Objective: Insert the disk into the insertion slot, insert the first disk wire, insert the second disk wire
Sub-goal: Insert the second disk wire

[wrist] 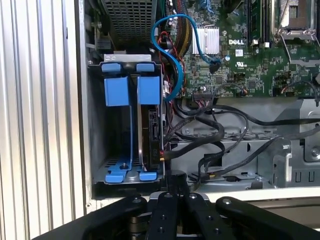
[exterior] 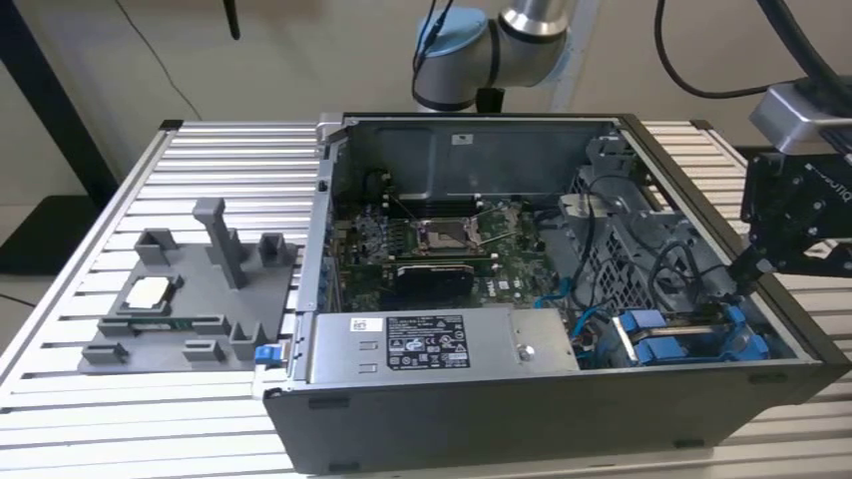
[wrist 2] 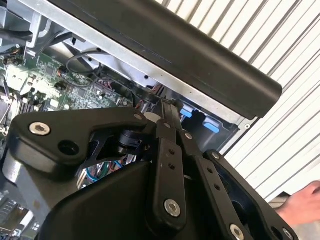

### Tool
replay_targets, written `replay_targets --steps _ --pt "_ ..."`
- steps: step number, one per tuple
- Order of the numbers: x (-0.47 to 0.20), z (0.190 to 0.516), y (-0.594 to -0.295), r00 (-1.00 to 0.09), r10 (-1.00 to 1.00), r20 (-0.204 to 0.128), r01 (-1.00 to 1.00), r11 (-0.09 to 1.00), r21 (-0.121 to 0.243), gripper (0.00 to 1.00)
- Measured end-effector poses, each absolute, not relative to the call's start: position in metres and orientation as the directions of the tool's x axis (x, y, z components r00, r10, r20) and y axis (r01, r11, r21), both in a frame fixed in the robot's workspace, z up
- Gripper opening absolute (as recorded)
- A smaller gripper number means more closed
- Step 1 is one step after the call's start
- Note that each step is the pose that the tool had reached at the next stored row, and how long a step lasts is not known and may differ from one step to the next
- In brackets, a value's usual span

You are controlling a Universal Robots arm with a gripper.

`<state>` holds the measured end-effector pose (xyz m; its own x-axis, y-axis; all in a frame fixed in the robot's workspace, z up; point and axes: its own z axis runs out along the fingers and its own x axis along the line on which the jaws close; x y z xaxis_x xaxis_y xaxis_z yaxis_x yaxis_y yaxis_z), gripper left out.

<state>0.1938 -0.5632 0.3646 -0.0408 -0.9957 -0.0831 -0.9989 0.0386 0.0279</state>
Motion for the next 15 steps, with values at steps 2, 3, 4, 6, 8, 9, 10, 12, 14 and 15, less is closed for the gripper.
replay_targets --steps 2,3,4,6,8,9,10,12,14,15 --pt "0.196 0.365 -0.564 -0.042 -0.996 -0.082 -0.998 0.039 0.046 0.11" --pt "0.197 0.366 -0.564 -0.043 -0.996 -0.081 -0.998 0.039 0.056 0.11" --pt "0.198 0.366 -0.565 -0.044 -0.996 -0.080 -0.997 0.039 0.067 0.11" --pt "0.200 0.366 -0.566 -0.046 -0.996 -0.079 -0.996 0.039 0.085 0.11" --pt "0.203 0.367 -0.568 -0.047 -0.996 -0.078 -0.995 0.039 0.096 0.11" --pt "0.204 0.366 -0.569 -0.047 -0.996 -0.078 -0.994 0.039 0.101 0.11" --pt "0.206 0.366 -0.570 -0.047 -0.996 -0.078 -0.994 0.039 0.105 0.11" --pt "0.211 0.366 -0.576 -0.050 -0.996 -0.078 -0.992 0.041 0.118 0.19" --pt "0.211 0.364 -0.576 -0.062 -0.991 -0.115 -0.992 0.048 0.119 0.26" --pt "0.211 0.364 -0.576 -0.065 -0.990 -0.128 -0.992 0.049 0.120 0.26"
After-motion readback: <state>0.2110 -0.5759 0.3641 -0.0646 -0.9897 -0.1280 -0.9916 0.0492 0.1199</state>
